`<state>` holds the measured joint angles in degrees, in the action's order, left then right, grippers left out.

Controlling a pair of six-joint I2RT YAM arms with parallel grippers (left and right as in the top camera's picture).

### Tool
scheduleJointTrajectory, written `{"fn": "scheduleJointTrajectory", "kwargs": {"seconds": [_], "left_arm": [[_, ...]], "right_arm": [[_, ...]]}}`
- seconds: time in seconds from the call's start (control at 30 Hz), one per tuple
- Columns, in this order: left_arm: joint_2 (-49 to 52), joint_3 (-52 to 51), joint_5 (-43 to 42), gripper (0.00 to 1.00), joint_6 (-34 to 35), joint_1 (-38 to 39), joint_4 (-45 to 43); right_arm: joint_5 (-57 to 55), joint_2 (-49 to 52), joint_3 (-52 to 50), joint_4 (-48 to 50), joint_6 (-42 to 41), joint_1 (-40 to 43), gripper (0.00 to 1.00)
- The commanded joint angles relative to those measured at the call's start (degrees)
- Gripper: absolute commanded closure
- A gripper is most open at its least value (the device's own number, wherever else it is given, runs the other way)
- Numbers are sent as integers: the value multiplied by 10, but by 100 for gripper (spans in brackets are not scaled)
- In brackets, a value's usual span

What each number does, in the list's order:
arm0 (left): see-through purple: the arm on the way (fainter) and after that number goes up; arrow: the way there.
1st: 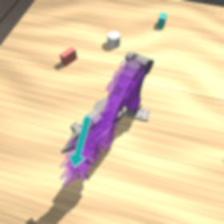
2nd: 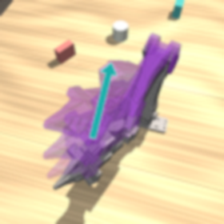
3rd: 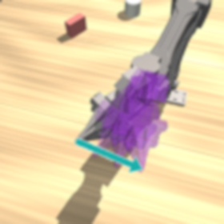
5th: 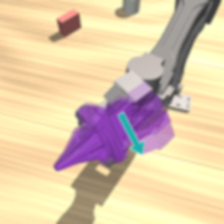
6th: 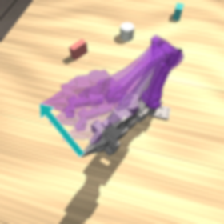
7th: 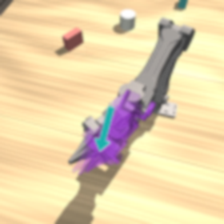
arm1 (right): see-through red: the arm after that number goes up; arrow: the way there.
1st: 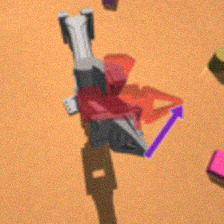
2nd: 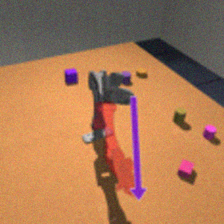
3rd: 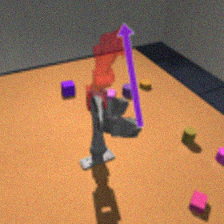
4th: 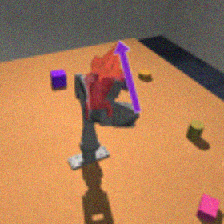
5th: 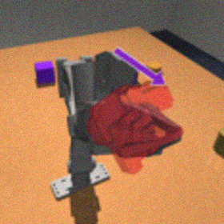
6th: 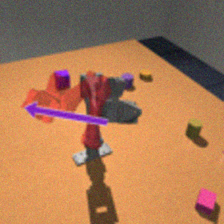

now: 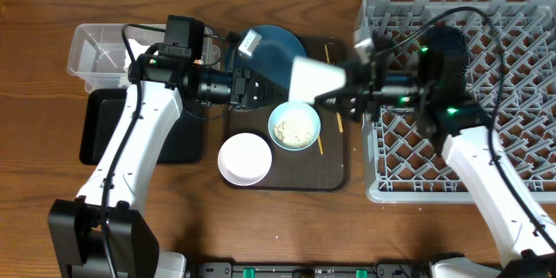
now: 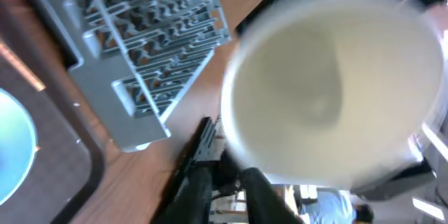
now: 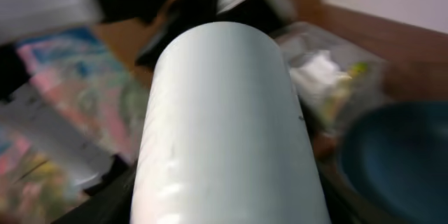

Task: Sort waste into correct bins and load items into the dishwasher rack
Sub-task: 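Place the white cup upside down in the dish rack with right gripper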

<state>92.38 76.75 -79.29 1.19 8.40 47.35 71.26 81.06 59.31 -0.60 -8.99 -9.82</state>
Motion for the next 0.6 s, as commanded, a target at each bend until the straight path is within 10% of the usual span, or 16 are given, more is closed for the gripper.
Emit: {"fn": "scheduleJointTrajectory", "kwargs": {"seconds": [0.0,0.57], "left_arm": [[1,7,42,76,-8,0,1],[1,7,385,71,-8,0,28]], "right_arm": [[-58,3,9,-18,-49,35,45],[-570,-25,208,-562,-36,45,49]]}}
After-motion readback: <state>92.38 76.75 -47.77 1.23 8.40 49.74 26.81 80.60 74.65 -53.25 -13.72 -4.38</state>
